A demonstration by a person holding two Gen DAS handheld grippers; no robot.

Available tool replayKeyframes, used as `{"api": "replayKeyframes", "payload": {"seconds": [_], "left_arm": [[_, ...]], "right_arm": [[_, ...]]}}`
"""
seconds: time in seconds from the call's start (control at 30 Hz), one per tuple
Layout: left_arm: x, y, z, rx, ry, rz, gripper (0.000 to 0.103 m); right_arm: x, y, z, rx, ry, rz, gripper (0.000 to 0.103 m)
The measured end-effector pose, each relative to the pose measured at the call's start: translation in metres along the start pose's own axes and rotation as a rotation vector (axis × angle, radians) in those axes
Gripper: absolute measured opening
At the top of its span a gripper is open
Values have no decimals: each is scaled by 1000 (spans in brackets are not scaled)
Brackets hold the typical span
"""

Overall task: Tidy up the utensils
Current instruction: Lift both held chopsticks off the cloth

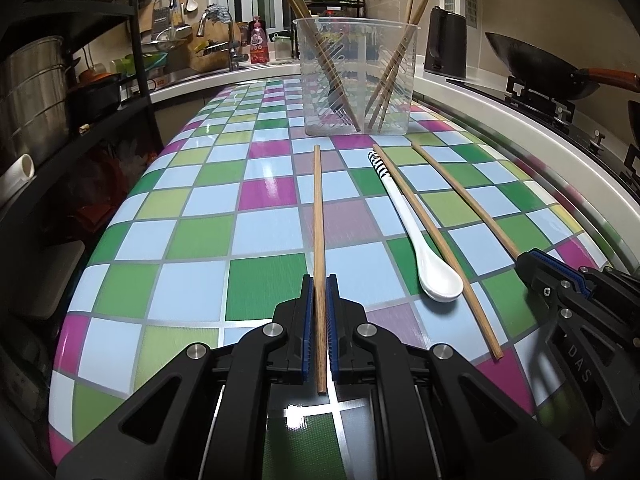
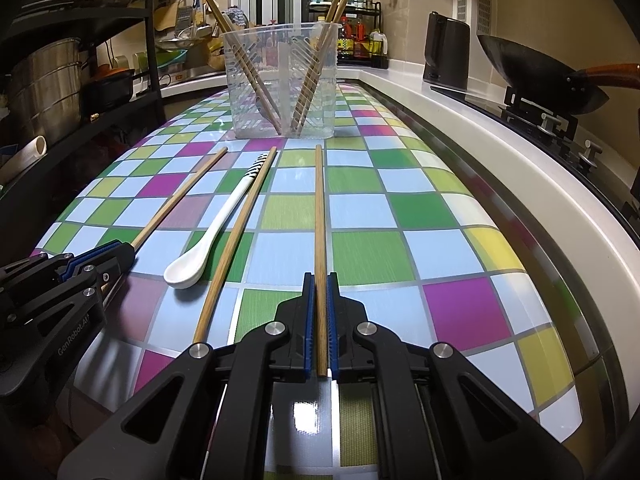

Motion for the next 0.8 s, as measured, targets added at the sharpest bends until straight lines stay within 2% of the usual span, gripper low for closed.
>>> {"api": "replayKeyframes", "payload": {"seconds": [0.23, 0.6, 0.8], "left_arm": [[0, 4, -1, 5, 24, 24, 6], [4, 34, -22, 93, 35, 54, 6], [3, 54, -37, 166, 33, 68, 6]], "right_arm": [[-1, 6, -1, -9, 6, -1, 6], [-2, 38, -25, 51, 29, 15, 6], [3, 61, -44, 94, 25, 16, 6]]}}
Point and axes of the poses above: each gripper's, at about its wrist camera, not at the fingertips, and y roughly against the way its jaws point, x to its right, z to its underside, the point moved 9 cm from there along -y, roughly the way its jaws point, and after that the axes turned 12 degrees about z, right-handed, at the moved point
